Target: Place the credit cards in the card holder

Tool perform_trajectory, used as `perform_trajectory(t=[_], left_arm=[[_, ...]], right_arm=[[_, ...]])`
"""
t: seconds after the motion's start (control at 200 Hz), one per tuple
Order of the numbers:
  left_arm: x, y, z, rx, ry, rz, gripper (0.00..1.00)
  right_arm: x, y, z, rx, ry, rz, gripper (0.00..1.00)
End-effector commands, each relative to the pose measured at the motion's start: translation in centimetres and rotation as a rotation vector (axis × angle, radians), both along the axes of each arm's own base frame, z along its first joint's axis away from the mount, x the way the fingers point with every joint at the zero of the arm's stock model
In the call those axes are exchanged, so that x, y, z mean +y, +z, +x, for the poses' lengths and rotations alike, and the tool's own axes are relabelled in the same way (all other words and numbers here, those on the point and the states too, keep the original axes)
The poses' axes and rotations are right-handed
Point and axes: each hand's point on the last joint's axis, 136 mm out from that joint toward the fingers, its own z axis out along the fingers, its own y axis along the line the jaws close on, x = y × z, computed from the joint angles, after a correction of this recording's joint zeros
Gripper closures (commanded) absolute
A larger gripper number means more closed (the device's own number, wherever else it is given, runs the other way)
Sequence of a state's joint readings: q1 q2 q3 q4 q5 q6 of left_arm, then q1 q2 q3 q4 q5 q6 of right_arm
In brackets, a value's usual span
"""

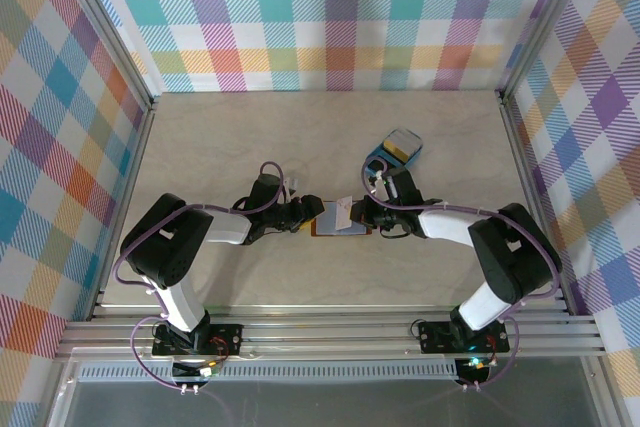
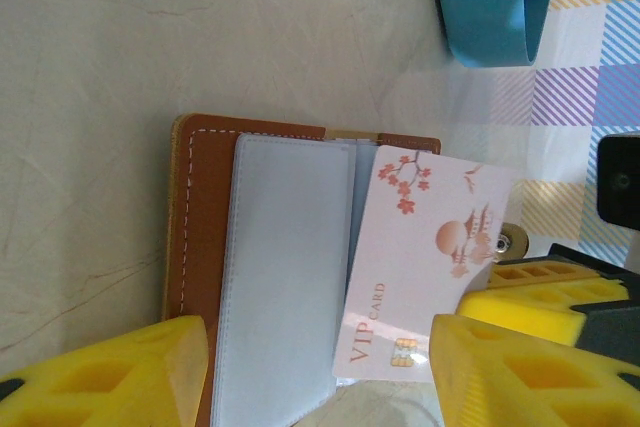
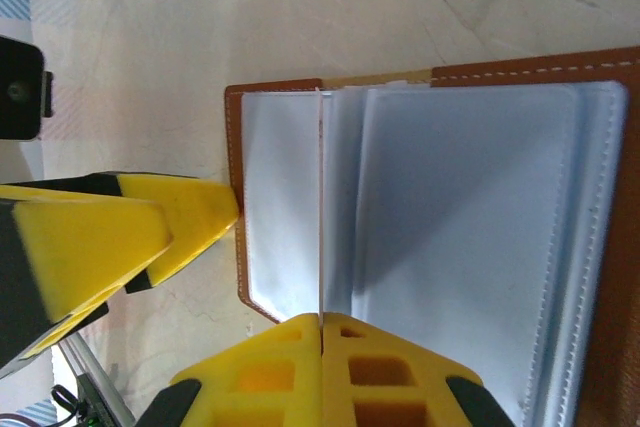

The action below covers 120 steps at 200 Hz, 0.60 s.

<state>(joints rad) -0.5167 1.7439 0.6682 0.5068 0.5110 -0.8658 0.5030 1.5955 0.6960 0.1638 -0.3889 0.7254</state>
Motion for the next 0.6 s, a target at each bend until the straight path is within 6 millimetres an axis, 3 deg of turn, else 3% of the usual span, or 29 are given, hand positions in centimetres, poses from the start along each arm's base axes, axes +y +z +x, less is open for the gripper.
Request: perform_trajectory(t=[0.0, 0.595], left_arm=[[-0.2, -0.6, -0.2, -0.013, -0.017, 0.022, 0.40], [-0.2, -0.9, -0.1, -0.008, -0.014, 0.021, 0.40]], right_arm=[[0.0, 0.3, 0.9, -0.008, -0.022, 0.008, 1.00], [0.4, -1.0, 0.5, 0.037, -0.002, 0.017, 1.00]])
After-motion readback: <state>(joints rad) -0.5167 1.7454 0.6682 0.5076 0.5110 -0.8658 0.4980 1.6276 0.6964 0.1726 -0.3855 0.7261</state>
